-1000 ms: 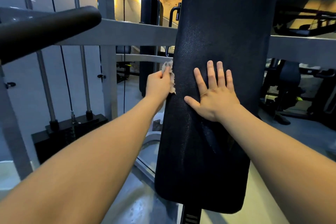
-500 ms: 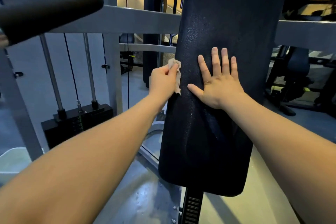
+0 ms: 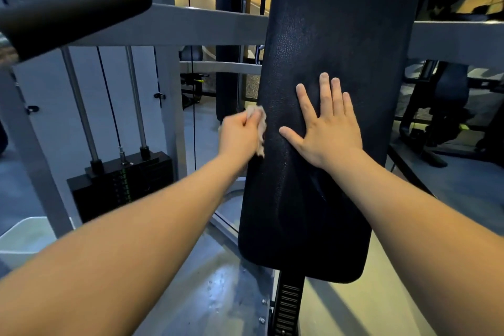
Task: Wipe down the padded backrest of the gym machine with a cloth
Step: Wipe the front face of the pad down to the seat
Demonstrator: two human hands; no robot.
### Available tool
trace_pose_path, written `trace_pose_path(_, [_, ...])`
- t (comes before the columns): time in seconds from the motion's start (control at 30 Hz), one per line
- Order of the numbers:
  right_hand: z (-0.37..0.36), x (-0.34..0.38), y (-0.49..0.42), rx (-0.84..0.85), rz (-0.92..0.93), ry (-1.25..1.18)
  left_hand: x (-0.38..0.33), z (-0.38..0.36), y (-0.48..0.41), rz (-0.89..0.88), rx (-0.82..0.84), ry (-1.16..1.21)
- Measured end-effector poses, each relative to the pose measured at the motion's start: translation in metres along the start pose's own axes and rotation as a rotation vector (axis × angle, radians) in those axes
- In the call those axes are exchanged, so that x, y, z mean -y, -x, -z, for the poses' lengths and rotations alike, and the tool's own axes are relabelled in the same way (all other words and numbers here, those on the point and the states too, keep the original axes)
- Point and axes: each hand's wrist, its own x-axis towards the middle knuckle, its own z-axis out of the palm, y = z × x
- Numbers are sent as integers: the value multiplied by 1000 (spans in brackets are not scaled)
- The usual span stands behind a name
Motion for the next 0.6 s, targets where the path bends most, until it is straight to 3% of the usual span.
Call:
trace_pose_path(0.13, [-1,2,-4,39,-10,3,13,-2,5,-79,-37,-88])
trace_pose_path(0.37, [6,4,-3,101,-17,-4,103,17,93,90,-5,-181])
trace_pose_path(0.5, [16,7,-2,136,-46,0,83,29,107,184,111,-248])
trace_pose_path(0.6, [19,26,8,30,-11,19,47,24,72,193,70,-143])
